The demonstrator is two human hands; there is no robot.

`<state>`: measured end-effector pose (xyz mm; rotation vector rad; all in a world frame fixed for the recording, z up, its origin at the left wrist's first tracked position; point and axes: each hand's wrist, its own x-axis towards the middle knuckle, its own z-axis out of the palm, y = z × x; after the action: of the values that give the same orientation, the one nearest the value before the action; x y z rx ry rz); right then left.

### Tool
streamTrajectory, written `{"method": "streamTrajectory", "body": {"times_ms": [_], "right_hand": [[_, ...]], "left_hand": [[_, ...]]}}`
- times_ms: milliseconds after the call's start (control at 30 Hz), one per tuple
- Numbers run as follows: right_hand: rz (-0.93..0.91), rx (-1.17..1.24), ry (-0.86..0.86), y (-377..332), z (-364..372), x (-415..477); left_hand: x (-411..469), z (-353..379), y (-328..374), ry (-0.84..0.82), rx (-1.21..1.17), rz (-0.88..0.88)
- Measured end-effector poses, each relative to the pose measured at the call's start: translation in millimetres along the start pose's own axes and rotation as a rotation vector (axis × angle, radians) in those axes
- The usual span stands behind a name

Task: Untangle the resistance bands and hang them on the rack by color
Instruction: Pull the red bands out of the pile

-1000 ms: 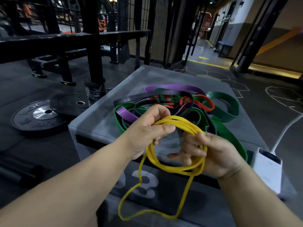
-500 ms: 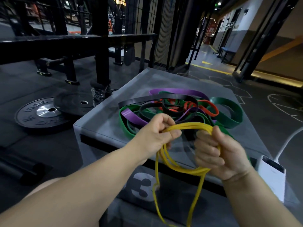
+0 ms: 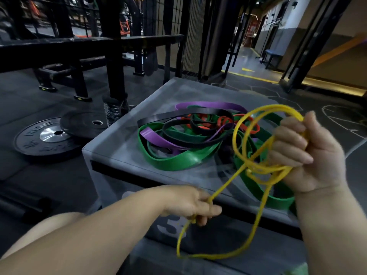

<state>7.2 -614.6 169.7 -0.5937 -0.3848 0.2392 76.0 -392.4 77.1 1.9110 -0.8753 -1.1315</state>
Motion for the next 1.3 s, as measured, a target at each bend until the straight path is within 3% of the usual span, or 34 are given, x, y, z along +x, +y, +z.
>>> {"method": "streamTrajectory", "body": {"times_ms": [100,233,367,467,567,667,833,933,1033,1133,1200,1300], "right_hand": [[-0.089,-0.016,0.117,-15,-2,-8],[-0.363,-0.364,0.555,-15,7,-11],[-0.41,-0.397,0.67,-17,10,-11],[-0.435,-0.379,0.73,-18,9,-12],[-0.47,-0.365,0.783,-13,10,-9],[-0.477,-0.36,0.82,-6,15,-4],[-0.166,-0.63,0.857,30,16,12],[0.149,-0.837,0.733,62,19,17],[0.359,-0.868,0.543,82,23,19],[0.405,-0.779,0.534,82,22,21],[0.393,-0.704,0.55,77,20,21],[0.294,-0.574,0.559,61,18,19]], "left_hand": [[6,3,-6,0.054,0.187,-0.056],[8,-2,-6,0.252,0.261,-0.073],[5,-9,-2,0.366,0.371,-0.121],[-1,-12,5,0.444,0.372,0.052],[-14,-11,17,0.419,0.568,0.256],[-22,-8,23,0.423,0.695,0.346],[-25,-8,27,0.566,0.687,0.6],[-25,-9,29,0.682,0.588,0.65],[-26,-10,30,0.701,0.43,0.65],[-25,-14,30,0.692,0.203,0.59],[-23,-21,29,0.719,0.201,0.49],[-24,-33,22,0.584,0.24,0.302]]}}
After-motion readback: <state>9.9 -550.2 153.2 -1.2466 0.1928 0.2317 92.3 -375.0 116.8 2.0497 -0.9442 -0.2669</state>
